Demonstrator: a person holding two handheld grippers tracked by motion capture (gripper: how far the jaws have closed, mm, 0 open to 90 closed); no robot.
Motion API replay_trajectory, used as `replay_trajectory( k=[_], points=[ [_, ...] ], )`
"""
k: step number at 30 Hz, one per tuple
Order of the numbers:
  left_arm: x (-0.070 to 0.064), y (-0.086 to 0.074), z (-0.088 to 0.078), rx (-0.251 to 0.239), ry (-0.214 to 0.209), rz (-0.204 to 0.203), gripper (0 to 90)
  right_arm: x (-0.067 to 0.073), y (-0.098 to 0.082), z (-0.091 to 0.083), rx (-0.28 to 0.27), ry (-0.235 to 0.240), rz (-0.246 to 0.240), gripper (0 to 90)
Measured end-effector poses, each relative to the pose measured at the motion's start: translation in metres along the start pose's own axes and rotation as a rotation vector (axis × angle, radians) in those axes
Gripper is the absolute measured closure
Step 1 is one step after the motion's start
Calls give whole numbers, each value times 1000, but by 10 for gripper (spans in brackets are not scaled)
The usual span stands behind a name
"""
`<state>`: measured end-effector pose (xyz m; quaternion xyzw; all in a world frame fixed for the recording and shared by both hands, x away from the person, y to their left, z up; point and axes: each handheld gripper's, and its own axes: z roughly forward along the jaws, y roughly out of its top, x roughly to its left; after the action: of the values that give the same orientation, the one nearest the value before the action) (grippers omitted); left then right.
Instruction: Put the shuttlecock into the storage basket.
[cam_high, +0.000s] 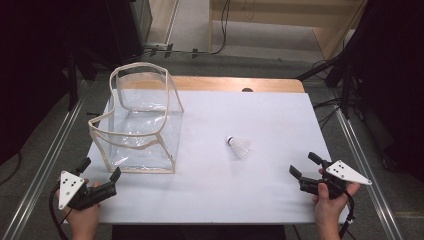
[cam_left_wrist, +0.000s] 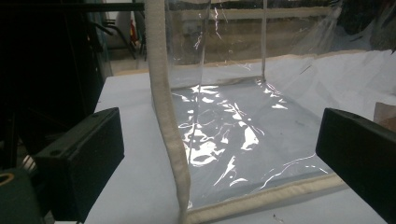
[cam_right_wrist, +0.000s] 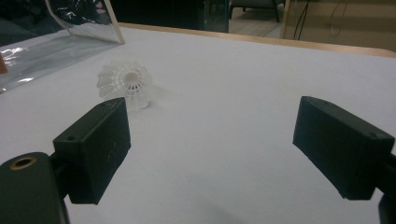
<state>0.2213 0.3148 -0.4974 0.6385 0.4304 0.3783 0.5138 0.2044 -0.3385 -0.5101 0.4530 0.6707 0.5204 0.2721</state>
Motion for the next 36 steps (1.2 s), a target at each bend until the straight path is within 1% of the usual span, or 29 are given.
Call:
replay_trajectory(
  k=[1, 2, 5, 6, 7, 9, 11, 15, 16, 17, 19, 21, 22, 23, 26, 27, 28, 29, 30, 31, 32, 34, 35, 36],
  points=[
    [0, 0, 0, 0, 0, 0, 17, 0, 0, 0, 0, 0, 0, 95],
    [0, 0, 0, 0, 1, 2, 16, 2, 1, 1, -1, -3, -11, 95],
    [-1, 0, -1, -3, 2, 5, 16, 4, 3, 1, 0, -3, -8, 95],
    [-1, 0, -1, -7, 3, 2, 16, 7, 5, 1, 1, -12, -11, 95],
    [-1, 0, -1, -6, 2, 5, 16, 7, 5, 1, 1, -12, -11, 95],
    [-1, -1, -1, -8, 1, 5, 16, 10, 10, 1, 11, -12, -27, 96],
    [-1, -1, -1, -9, 1, 8, 16, 13, 15, 3, 21, 5, -25, 108],
    [-1, -1, -1, -12, -1, 1, 16, 17, 23, 6, 45, 8, -37, 110],
    [-1, -1, -2, -13, -1, 1, 16, 19, 27, 8, 61, 8, -37, 111],
    [-1, -1, -2, -13, -1, 2, 16, 23, 32, 11, 71, 17, -42, 111],
    [-1, -1, -2, -15, -1, 2, 16, 24, 34, 12, 75, 21, -46, 111],
    [-1, -1, -2, -14, -2, 3, 16, 30, 39, 17, 96, 24, -67, 111],
    [-1, -1, -2, -12, -2, 5, 16, 32, 41, 19, 98, 31, -74, 111],
    [-1, -1, -1, -12, -2, 8, 16, 37, 45, 25, 106, 47, -81, 111],
    [-2, -1, -1, -9, -1, 11, 17, 40, 48, 30, 106, 57, -81, 111],
    [-2, -1, -1, -5, 0, 17, 17, 44, 52, 35, 115, 74, -89, 116],
    [-2, -1, -1, -5, 0, 20, 17, 44, 52, 35, 115, 74, -89, 116],
    [-2, -1, -1, -5, 2, 24, 16, 50, 56, 42, 129, 84, -102, 117],
    [-3, -1, -1, -3, 1, 27, 16, 50, 56, 42, 129, 84, -102, 117],
    [-3, -1, -1, -2, 2, 29, 16, 52, 58, 45, 134, 90, -114, 118],
    [-3, -1, 0, -2, 3, 31, 16, 57, 62, 51, 142, 98, -125, 124],
    [-3, -1, 0, -3, 2, 31, 16, 59, 64, 54, 148, 105, -122, 128],
    [-3, -1, 0, -2, 2, 33, 16, 63, 68, 59, 150, 126, -131, 129],
    [-3, -1, 0, -2, 1, 32, 16, 63, 68, 59, 150, 126, -131, 129]
  ],
)
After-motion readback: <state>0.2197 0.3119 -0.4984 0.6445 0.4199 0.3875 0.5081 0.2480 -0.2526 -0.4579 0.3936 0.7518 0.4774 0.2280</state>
